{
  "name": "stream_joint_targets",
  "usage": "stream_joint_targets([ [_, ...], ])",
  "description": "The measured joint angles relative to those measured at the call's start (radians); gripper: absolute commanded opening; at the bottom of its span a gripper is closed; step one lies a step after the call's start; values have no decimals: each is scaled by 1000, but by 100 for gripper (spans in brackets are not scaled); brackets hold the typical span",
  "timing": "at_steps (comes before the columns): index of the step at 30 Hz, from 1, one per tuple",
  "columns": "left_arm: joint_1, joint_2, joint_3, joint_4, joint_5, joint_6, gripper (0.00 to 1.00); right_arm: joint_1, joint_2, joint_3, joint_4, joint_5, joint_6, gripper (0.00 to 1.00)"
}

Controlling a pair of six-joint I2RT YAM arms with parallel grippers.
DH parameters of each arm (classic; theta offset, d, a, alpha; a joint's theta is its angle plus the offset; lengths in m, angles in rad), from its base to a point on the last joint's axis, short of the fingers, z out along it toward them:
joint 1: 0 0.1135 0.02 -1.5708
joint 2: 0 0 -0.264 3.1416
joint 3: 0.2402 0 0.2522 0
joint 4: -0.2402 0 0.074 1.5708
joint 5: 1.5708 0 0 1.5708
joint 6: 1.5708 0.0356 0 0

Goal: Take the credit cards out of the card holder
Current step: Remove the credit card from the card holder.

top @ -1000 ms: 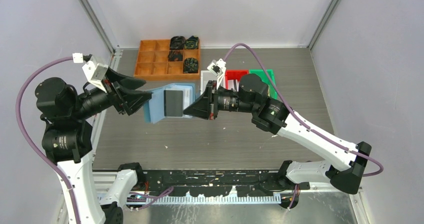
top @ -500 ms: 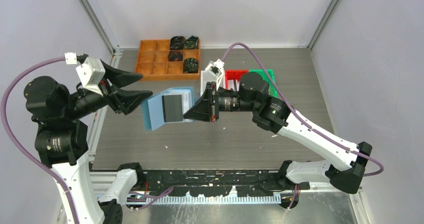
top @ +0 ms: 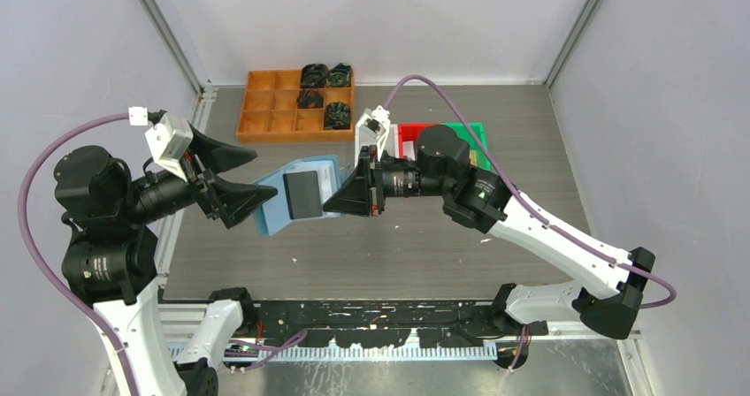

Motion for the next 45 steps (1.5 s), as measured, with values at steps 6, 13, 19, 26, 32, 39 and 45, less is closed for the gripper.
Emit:
stream_joint_targets([
  [6,0,-24,-30,-79,-64,65,85,0,0,16,0,9,-12,1],
  [13,0,-22,-78,-170,-65,112,71,0,0,16,0,10,-14,1],
  [19,0,-13,-140,-150,14,14,24,0,0,14,23,6,-3,2],
  [26,-1,-3,-165,-105,7,-34,4,-3,0,-23,109,-5,48,47],
  [32,-1,-20,-179,-79,-79,-26,0,-2,0,-49,199,-19,83,64],
  [39,-1,-24,-179,-69,-85,-46,0,-2,0,-80,286,-36,127,67],
  [45,-1,-25,-179,-27,-78,-112,0,-2,4,-119,388,-47,179,67],
])
